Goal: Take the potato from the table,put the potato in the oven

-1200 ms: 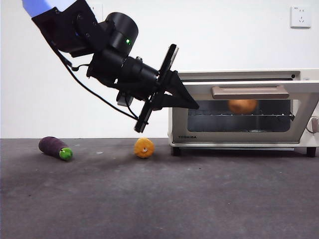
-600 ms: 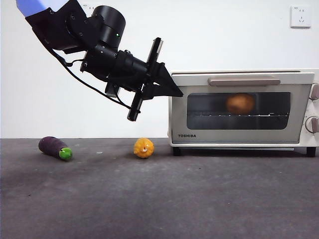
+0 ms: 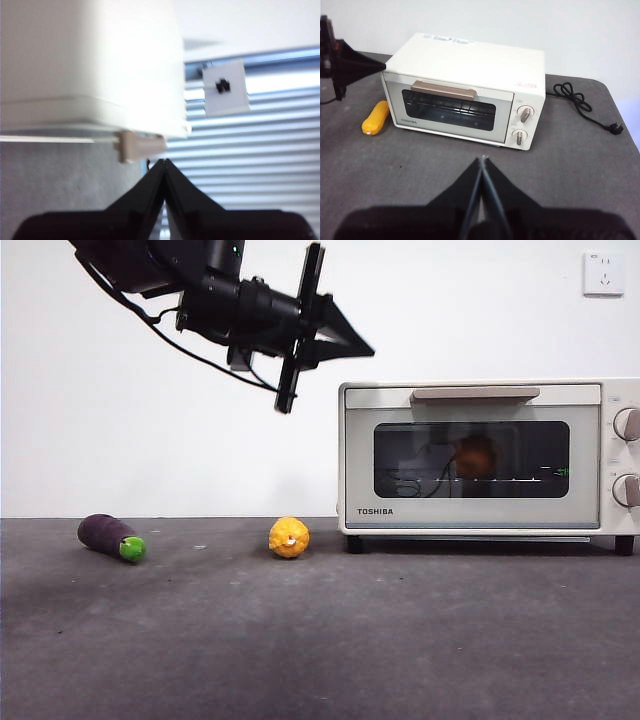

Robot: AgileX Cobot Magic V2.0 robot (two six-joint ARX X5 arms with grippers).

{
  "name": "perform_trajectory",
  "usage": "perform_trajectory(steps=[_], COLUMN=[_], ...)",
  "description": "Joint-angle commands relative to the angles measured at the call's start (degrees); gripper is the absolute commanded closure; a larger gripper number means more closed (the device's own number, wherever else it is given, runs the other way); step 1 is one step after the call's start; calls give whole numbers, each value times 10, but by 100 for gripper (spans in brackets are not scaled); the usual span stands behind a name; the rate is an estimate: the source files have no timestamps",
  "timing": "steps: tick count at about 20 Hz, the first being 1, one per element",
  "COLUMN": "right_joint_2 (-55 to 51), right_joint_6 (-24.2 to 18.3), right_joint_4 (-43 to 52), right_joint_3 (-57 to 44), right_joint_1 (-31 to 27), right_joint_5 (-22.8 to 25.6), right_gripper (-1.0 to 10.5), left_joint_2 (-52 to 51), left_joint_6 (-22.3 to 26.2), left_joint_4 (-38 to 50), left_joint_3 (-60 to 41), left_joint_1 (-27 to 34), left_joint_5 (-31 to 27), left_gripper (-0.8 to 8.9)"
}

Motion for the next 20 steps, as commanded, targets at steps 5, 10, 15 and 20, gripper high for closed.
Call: perform_trajectory(steps=[5,10,15,20], right_joint_2=[11,29,61,95], right_joint_6=[2,2,2,2], right_joint_4=[-30,-101,-158,-158], right_joint_3=[2,2,1,2], right_joint_1=[1,1,1,1], right_joint_5=[0,0,0,0], right_gripper=[945,945,945,945], left_joint_2=[-21,-74,-136,-213], left_joint_6=[38,97,178,270], left_joint_4=[9,7,-14,-117], left_joint_3=[14,14,14,14], left_joint_1=[-10,-15,-18,-24], left_joint_5=[79,105,132,120], left_gripper=[818,819,818,818])
